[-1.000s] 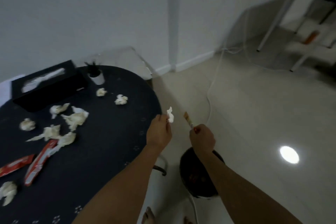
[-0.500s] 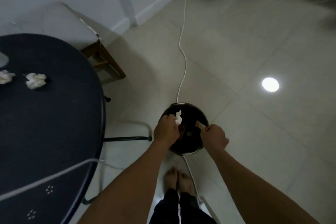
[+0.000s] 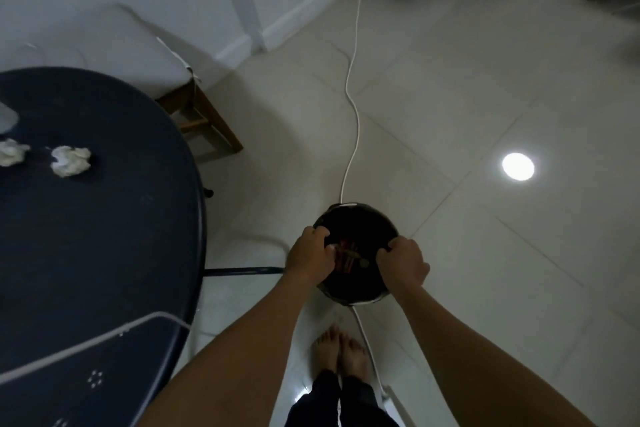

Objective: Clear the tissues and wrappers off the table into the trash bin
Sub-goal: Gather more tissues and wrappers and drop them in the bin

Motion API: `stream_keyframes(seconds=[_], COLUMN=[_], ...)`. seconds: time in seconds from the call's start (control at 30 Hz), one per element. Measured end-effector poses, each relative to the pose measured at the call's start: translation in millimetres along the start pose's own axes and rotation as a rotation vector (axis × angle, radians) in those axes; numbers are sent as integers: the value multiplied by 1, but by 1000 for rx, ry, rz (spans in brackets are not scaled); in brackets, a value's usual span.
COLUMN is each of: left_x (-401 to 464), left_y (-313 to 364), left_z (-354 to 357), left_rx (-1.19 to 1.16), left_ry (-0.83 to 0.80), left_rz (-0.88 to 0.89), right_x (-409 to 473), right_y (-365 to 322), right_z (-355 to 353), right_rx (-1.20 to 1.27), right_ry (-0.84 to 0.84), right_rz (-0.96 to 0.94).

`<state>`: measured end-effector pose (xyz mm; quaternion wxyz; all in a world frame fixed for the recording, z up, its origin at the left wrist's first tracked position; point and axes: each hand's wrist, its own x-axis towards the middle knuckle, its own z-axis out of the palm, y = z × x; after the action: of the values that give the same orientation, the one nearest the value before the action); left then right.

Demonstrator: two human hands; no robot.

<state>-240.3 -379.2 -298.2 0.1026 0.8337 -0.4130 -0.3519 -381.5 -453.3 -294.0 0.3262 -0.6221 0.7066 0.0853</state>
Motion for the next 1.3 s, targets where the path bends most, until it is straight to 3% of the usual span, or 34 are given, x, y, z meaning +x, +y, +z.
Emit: stream_keyframes(seconds=[0.33,0.53,0.8,1.1,1.3], left_x=[-70,-104,-135,-120,-73], left_y=[17,-18,-91,-192,-236], left_z=[-88,-181,-243,-322,-352], left_rx=[127,125,49,-34,-35], left_ry=[267,572,725,817,645], left_rz=[83,-73,-225,-323,-247], right_x=[-61,-107,-151,-189,-192], right_y=[-63,-167,-256,-350,-388], right_z=[-72,-84,-55,19,60], right_rx=[-23,10,9,-94,-223], right_ry=[56,25,-13,-100,-105], right_rz=[-304,-616,-863,-1096,-1164])
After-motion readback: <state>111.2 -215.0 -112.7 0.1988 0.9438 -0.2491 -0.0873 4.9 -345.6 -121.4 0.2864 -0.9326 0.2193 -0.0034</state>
